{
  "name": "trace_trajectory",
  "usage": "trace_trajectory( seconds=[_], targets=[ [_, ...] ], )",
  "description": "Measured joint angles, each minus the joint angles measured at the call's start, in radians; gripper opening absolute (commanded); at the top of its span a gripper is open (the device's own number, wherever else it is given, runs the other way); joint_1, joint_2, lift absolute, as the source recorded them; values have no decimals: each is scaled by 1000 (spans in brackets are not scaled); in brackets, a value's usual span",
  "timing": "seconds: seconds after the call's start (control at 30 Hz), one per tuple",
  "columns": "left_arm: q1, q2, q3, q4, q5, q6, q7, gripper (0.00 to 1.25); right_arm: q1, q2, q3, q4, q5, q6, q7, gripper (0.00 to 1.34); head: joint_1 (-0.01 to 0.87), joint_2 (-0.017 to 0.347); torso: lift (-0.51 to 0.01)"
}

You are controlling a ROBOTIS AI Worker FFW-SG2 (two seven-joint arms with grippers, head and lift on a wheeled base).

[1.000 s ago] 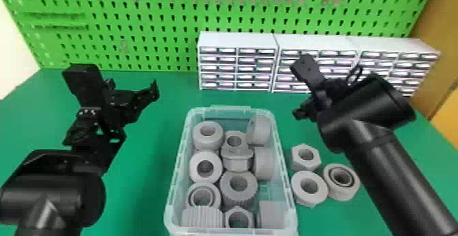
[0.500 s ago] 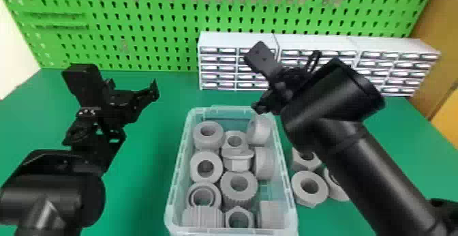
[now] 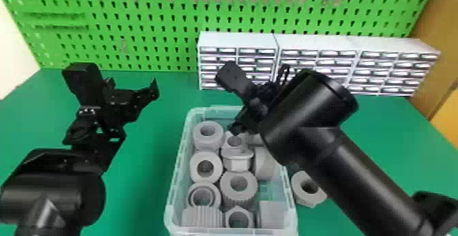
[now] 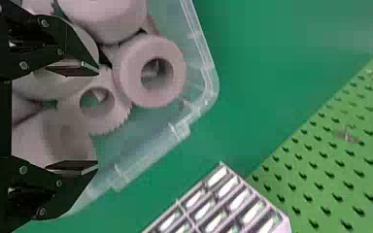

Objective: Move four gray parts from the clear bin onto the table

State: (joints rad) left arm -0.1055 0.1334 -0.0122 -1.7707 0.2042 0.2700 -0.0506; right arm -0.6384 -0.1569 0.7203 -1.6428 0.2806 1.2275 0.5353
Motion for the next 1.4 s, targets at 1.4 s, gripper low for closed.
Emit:
trace_trajectory(
  seconds=[1.4],
  targets=[
    [0,4,-6,0,0,0,0,1141,-124,-19,260,-26,23,165,290,772,687,26,-50]
  ],
)
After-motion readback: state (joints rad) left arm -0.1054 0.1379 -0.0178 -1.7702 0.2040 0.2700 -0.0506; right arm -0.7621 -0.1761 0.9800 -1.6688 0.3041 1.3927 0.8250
